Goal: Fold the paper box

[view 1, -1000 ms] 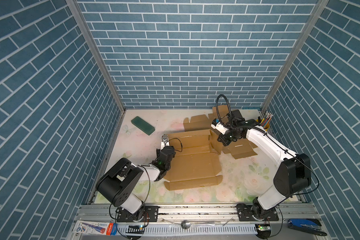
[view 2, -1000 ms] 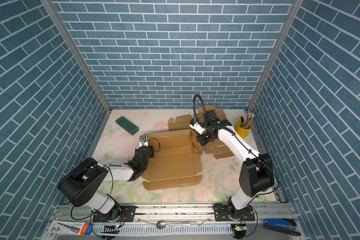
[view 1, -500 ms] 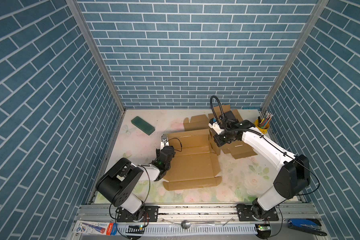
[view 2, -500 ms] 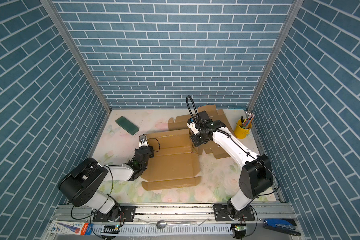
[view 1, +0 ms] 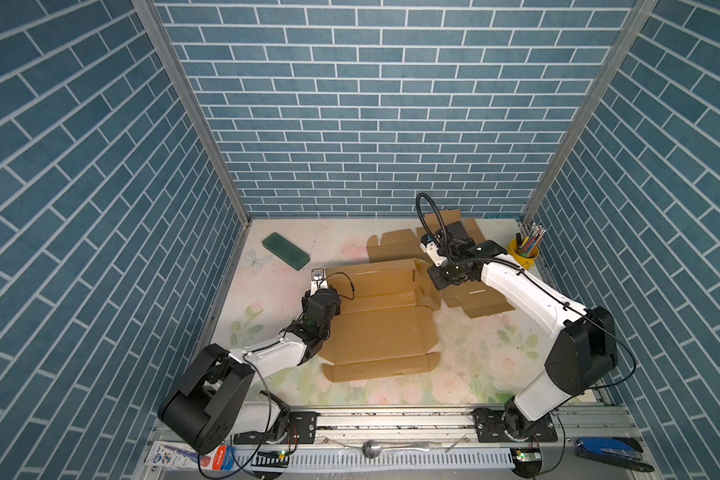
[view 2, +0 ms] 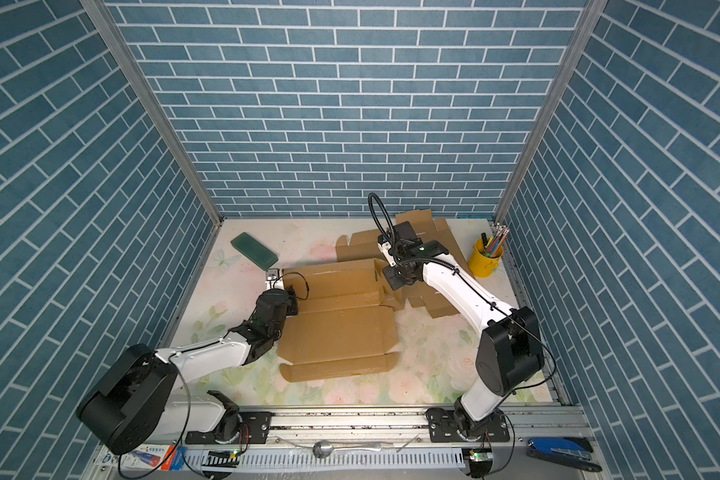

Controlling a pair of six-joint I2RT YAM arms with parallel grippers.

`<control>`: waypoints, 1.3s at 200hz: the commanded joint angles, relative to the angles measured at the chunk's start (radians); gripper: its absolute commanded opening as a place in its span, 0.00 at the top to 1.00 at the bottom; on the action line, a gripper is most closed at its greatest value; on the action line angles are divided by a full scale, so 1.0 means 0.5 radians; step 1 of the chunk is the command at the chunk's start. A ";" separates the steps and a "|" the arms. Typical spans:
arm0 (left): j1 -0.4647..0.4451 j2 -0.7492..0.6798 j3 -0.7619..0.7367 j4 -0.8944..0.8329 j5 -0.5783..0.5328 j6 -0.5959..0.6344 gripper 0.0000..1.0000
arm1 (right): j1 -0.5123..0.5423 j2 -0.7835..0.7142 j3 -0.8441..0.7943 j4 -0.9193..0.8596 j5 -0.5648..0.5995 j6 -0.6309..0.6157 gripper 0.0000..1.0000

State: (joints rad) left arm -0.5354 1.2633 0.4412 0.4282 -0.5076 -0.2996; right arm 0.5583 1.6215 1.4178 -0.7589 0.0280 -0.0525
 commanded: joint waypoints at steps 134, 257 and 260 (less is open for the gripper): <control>-0.353 -0.794 0.614 -1.585 -0.435 0.012 0.46 | -0.026 -0.042 -0.179 0.146 0.040 0.220 1.00; -0.721 0.001 0.943 -0.952 0.837 -0.068 0.51 | -0.189 -0.093 -0.255 0.179 0.015 0.397 1.00; -0.745 0.050 0.941 -0.900 0.877 -0.118 0.53 | -0.190 -0.093 -0.257 0.180 0.011 0.403 1.00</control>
State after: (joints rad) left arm -0.8253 1.1496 0.9195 -0.1806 -0.3187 -0.2729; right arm 0.4698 1.6043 1.3228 -0.6712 0.0406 0.0998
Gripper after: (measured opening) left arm 0.504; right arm 0.049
